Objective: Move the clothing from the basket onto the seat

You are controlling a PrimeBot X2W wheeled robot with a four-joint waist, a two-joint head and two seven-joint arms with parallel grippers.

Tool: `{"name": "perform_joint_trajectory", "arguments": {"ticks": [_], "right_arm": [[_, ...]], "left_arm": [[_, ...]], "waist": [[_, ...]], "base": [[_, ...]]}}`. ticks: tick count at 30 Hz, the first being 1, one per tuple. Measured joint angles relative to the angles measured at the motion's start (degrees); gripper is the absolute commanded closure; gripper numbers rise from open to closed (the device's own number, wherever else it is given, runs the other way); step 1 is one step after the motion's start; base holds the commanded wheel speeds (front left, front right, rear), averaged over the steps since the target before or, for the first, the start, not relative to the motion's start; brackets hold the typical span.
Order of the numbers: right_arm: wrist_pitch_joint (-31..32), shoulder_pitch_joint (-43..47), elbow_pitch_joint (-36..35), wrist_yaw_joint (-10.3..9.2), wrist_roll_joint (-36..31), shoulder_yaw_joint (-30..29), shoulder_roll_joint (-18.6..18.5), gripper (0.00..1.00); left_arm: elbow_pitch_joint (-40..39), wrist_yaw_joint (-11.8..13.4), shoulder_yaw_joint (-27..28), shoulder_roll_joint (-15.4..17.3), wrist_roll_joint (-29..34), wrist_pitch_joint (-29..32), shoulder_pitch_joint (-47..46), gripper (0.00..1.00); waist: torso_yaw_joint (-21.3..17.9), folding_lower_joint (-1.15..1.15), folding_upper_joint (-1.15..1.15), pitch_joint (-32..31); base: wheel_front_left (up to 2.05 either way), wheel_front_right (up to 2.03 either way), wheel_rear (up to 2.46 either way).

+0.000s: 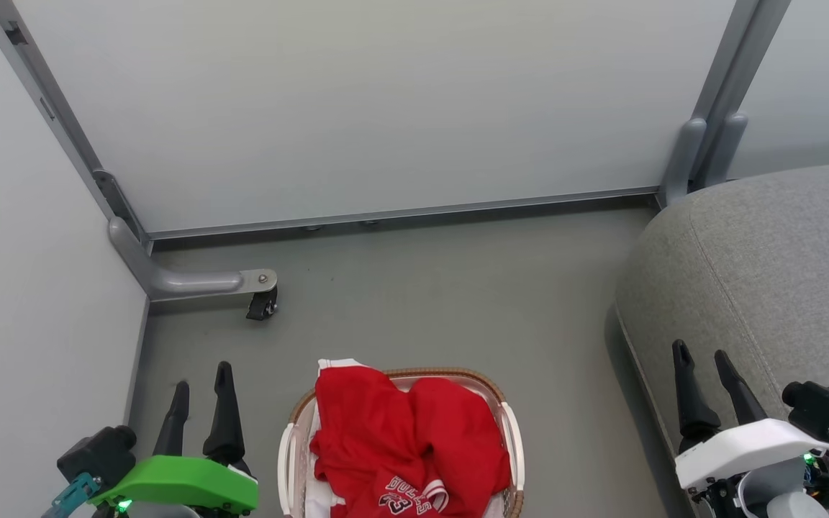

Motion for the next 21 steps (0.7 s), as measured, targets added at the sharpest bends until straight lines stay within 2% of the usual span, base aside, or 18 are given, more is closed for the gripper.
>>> {"name": "perform_joint_trajectory", "arguments": {"ticks": [21], "right_arm": [[-2.8, 0.4, 0.5, 0.0, -12.7, 1.3, -0.2, 0.0]], "left_arm": [[3.7, -0.3, -1.3, 0.1, 9.3, -2.8, 0.6, 0.0]], "waist": [[0.4, 0.0, 0.0, -0.3]], "base": [[0.0, 0.0, 0.0]]}}
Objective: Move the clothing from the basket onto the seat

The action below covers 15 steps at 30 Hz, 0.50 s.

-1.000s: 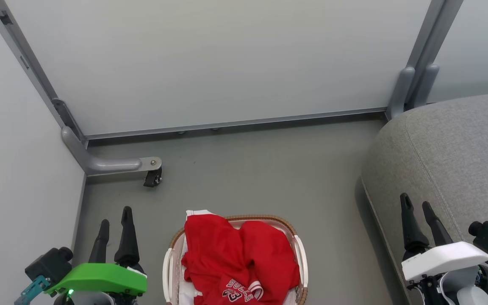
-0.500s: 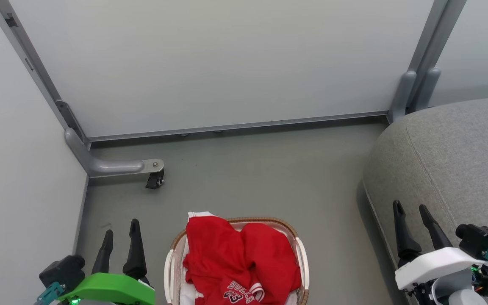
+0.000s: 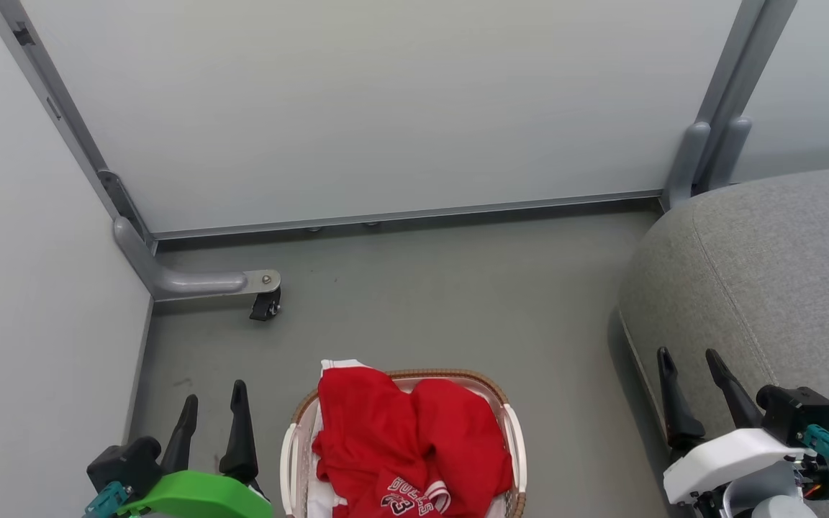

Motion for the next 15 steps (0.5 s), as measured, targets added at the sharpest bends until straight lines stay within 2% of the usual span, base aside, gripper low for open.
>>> {"name": "perform_joint_trajectory", "arguments": {"ticks": [15], "right_arm": [[-1.8, 0.0, 0.7, 0.0, -7.0, 0.3, -0.1, 0.0]], "left_arm": [[2.0, 0.0, -0.4, 0.0, 5.5, -1.7, 0.0, 0.0]], "waist": [[0.2, 0.0, 0.0, 0.0]], "base": [[0.0, 0.0, 0.0]]}}
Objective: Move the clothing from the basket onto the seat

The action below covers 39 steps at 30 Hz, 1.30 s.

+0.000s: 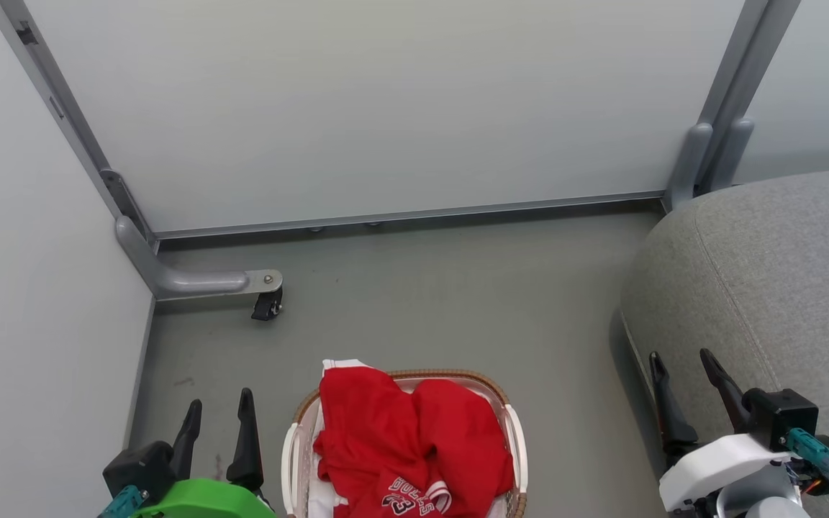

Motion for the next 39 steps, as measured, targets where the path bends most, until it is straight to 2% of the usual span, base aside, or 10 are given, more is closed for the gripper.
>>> {"name": "perform_joint_trajectory", "arguments": {"ticks": [18, 39], "right_arm": [[-1.8, 0.1, 0.3, 0.01, -7.3, 0.4, -0.1, 0.0], [-1.8, 0.1, 0.5, 0.01, -7.3, 0.4, -0.1, 0.0]], "left_arm": [[2.1, -0.2, -0.8, 0.1, 5.7, -1.9, 0.0, 0.0], [3.2, -0.5, -0.8, 0.1, 5.6, -1.9, 0.0, 0.0]], "waist": [[0.3, 0.0, 0.0, -0.1], [0.3, 0.0, 0.0, 0.2]], "base": [[0.0, 0.0, 0.0], [0.0, 0.0, 0.0]]}}
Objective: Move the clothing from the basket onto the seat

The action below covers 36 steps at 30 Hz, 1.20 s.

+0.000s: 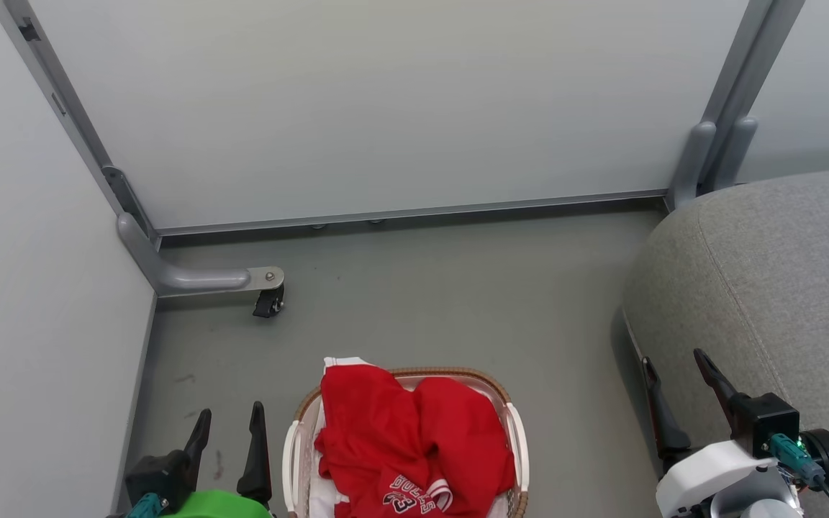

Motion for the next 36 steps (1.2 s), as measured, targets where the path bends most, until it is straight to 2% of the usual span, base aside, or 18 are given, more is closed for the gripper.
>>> {"name": "perform_joint_trajectory", "arguments": {"ticks": [12, 19, 26, 32, 36], "right_arm": [[0.0, -1.3, -1.2, 0.0, -0.1, 0.1, 0.0, 0.0], [0.0, -6.2, -2.5, 0.02, -0.6, 0.3, 0.0, 0.0], [-0.1, -10.2, -3.4, 0.02, -0.6, 0.8, 0.0, 0.0], [-0.1, -12.5, -3.8, 0.02, 0.0, 0.6, -0.1, 0.0], [-0.1, -14.0, -4.1, 0.02, 0.5, 0.8, -0.1, 0.0]], "left_arm": [[1.7, -0.2, -2.4, 0.0, 0.9, 0.0, -2.8, 0.0], [8.7, -0.7, -7.7, 0.0, 0.3, 0.0, -10.4, 0.0], [20.1, -0.9, -16.6, 0.0, 0.2, 0.0, -19.2, 0.0], [26.9, -1.0, -30.2, 0.0, -3.9, 1.8, -25.5, 0.0], [30.5, -1.0, -36.7, 0.0, -5.5, 4.1, -28.6, 0.0]], "waist": [[-0.6, 0.0, 0.0, 3.7], [-1.4, 0.0, 0.0, 10.1], [-2.6, 0.0, 0.0, 17.7], [-3.9, 0.0, 0.0, 24.4], [-4.6, 0.0, 0.0, 28.1]], "base": [[0.0, 0.0, 0.0], [0.0, 0.0, 0.0], [0.0, 0.0, 0.0], [0.0, 0.0, 0.0], [0.0, 0.0, 0.0]]}}
